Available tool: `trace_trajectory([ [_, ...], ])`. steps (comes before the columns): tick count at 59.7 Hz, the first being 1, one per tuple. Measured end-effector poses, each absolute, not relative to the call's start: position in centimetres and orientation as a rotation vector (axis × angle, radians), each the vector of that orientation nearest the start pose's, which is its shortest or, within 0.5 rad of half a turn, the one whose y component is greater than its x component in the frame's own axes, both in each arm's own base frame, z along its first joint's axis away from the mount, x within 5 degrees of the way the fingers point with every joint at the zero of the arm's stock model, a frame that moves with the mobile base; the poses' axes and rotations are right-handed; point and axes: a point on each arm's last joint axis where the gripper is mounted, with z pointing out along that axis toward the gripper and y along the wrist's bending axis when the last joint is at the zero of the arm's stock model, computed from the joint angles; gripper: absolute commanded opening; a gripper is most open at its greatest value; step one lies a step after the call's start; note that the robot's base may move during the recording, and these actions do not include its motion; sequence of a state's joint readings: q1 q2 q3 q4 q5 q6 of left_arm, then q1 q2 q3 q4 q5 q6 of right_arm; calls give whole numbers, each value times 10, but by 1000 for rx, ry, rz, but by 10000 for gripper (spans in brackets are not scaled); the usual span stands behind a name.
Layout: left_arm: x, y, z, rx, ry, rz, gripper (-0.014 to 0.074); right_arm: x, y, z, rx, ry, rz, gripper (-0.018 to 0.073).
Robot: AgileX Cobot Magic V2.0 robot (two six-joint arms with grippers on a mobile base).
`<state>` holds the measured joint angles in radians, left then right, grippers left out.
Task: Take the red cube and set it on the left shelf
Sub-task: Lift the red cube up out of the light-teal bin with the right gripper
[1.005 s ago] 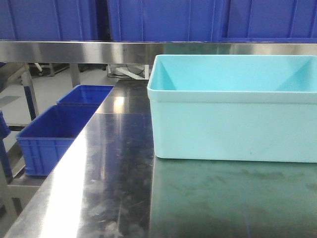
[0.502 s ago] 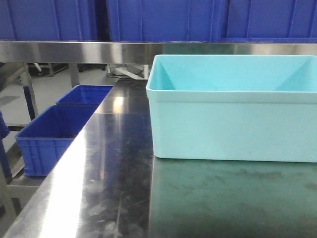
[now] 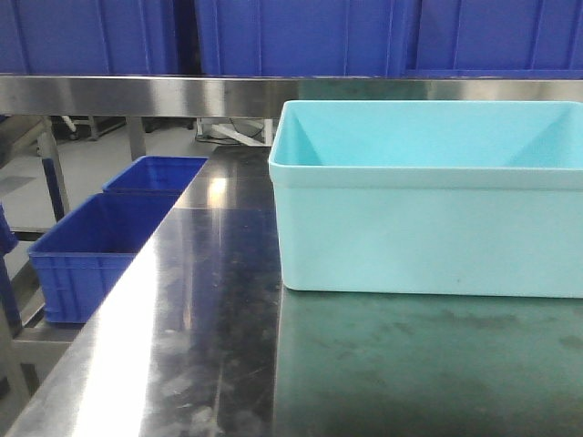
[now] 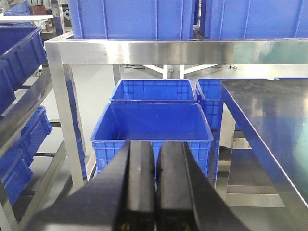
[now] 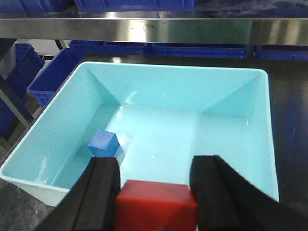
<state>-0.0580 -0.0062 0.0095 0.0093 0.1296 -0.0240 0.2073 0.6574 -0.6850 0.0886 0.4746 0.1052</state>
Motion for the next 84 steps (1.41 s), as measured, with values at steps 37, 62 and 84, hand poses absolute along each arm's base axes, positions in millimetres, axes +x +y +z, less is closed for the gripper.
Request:
trace_trajectory([
  [37, 56, -3, 199, 34, 1616, -55, 102, 128, 31, 345, -49, 1936, 300, 54],
  [62, 56, -3, 199, 34, 1616, -55, 102, 128, 31, 344, -50, 1939, 300, 54],
  [84, 56, -3, 199, 34, 1616, -55, 102, 128, 31, 344, -50, 1941, 300, 54],
])
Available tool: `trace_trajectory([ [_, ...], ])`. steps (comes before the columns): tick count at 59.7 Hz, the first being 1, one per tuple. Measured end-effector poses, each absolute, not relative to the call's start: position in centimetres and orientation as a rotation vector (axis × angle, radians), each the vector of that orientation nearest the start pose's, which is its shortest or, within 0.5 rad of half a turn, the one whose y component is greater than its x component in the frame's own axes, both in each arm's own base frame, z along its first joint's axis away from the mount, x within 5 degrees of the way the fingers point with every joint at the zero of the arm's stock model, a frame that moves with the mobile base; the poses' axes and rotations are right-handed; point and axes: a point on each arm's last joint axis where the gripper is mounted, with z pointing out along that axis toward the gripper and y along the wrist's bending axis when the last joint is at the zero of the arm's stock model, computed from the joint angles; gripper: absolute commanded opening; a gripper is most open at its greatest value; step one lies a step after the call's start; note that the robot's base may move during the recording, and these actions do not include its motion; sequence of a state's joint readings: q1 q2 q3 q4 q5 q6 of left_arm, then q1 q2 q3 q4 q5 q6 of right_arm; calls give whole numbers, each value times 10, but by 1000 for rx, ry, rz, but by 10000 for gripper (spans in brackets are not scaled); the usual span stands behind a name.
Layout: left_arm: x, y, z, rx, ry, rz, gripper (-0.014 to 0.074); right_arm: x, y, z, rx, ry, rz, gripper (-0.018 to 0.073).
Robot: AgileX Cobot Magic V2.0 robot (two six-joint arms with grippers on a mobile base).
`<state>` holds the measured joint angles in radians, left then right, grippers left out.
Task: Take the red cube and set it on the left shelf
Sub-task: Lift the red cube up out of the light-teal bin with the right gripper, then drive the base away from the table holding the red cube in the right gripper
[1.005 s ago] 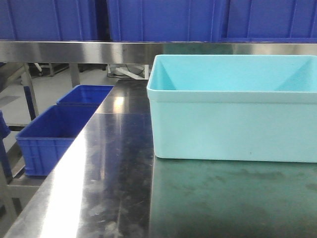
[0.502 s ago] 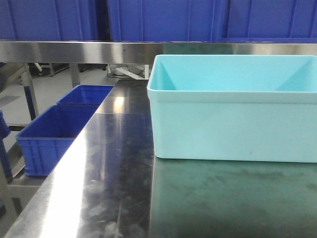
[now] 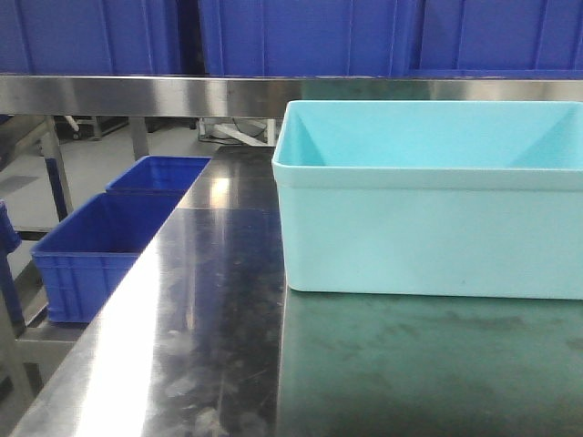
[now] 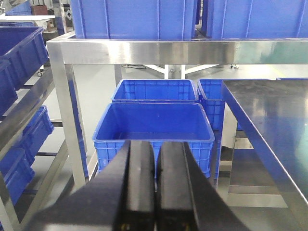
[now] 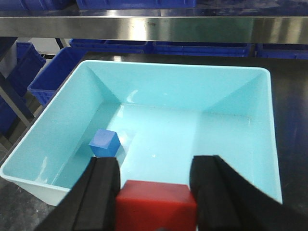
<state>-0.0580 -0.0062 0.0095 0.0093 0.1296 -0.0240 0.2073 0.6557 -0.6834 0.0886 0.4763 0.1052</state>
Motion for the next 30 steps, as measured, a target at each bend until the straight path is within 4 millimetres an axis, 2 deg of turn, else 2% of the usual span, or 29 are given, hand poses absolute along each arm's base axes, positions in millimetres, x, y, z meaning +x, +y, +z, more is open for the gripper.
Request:
trace_trajectory([
  [30, 56, -3, 199, 34, 1616, -55, 102, 128, 31, 344, -50, 1943, 300, 57],
])
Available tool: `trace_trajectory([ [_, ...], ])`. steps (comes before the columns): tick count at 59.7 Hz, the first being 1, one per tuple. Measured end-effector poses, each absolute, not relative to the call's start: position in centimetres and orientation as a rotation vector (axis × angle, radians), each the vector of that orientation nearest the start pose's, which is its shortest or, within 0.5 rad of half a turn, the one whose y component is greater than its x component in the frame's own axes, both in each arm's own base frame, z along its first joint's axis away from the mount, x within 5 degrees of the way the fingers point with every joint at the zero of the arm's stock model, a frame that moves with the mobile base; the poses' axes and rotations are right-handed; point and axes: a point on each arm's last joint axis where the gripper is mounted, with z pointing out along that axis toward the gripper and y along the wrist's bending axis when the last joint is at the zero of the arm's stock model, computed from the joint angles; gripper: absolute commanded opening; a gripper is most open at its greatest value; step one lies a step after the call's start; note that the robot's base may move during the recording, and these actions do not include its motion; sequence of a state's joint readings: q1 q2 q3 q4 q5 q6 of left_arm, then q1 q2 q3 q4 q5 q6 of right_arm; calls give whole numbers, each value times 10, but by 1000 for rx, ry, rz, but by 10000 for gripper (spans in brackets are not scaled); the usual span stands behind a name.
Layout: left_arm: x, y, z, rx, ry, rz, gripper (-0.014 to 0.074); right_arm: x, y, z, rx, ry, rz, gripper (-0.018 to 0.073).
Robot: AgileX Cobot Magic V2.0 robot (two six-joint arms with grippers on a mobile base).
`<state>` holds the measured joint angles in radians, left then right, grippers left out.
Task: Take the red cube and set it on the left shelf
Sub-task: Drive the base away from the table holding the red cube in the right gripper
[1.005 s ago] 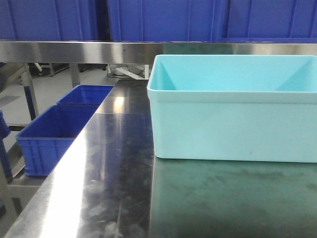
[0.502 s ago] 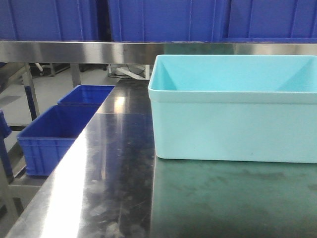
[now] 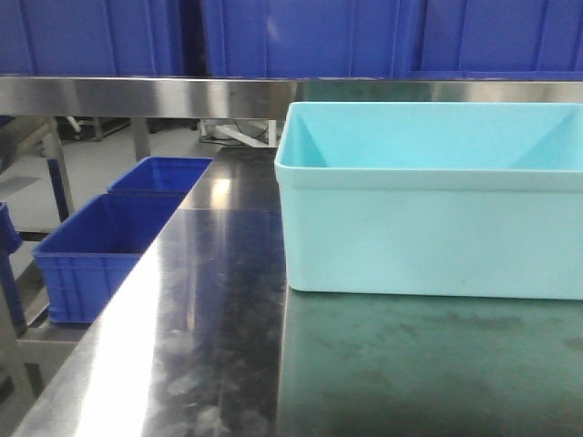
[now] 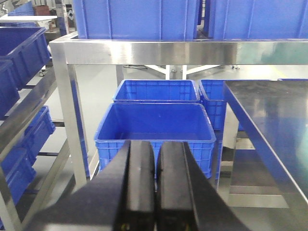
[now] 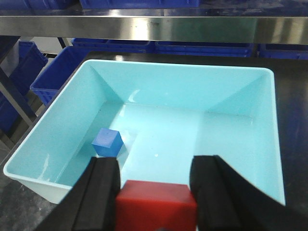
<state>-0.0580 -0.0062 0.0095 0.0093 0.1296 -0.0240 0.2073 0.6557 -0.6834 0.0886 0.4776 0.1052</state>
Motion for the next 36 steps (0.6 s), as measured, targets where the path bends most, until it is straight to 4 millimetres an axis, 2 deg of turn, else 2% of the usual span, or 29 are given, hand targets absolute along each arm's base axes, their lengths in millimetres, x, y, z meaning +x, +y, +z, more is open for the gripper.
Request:
trace_trajectory([
  [36, 56, -3, 199, 34, 1616, -55, 102, 128, 31, 344, -50, 1943, 300, 57],
])
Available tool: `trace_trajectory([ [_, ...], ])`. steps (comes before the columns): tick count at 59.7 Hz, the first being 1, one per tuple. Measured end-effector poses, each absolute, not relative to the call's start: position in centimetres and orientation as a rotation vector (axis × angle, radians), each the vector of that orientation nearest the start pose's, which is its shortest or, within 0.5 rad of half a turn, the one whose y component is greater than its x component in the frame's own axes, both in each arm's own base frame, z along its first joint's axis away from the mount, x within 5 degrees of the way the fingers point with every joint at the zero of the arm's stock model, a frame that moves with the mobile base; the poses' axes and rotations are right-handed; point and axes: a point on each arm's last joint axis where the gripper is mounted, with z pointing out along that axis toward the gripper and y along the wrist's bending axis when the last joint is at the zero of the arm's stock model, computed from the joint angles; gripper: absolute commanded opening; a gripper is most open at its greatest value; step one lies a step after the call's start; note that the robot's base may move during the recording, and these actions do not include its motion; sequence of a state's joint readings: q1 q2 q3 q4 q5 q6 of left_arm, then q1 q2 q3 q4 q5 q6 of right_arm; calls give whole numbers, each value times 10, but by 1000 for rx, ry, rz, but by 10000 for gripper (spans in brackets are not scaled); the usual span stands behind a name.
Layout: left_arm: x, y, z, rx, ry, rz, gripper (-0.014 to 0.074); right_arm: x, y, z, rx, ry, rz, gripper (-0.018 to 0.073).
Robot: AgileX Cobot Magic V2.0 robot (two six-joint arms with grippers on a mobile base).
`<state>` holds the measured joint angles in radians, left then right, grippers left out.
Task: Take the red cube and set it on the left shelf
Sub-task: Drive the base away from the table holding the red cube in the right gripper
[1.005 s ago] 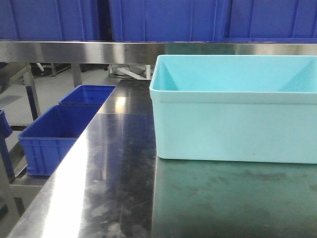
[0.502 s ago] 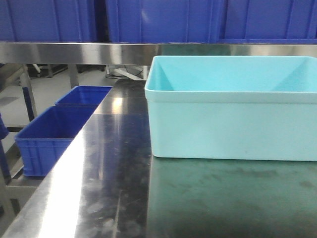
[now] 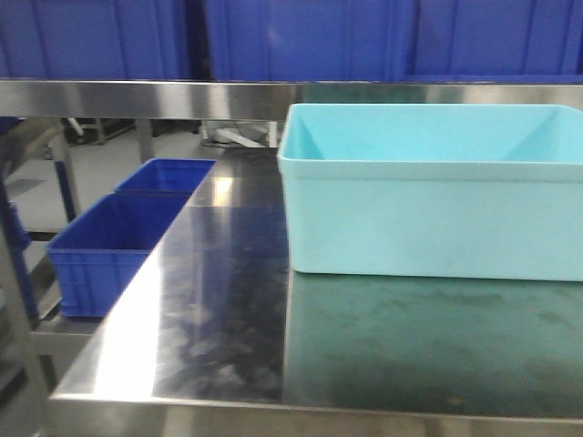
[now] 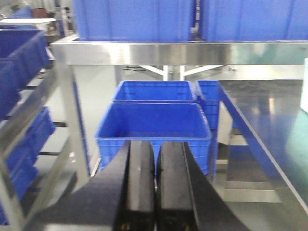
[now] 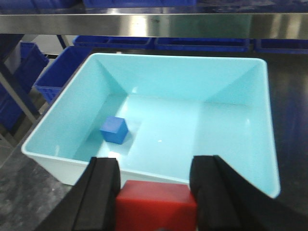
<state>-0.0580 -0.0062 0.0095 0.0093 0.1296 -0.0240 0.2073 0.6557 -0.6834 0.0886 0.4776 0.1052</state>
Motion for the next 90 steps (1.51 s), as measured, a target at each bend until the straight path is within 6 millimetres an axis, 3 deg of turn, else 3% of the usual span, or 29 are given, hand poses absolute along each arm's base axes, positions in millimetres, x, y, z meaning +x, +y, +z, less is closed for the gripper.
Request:
trace_trajectory([
  [90, 56, -3, 199, 34, 1616, -55, 102, 128, 31, 344, -50, 1943, 300, 57],
])
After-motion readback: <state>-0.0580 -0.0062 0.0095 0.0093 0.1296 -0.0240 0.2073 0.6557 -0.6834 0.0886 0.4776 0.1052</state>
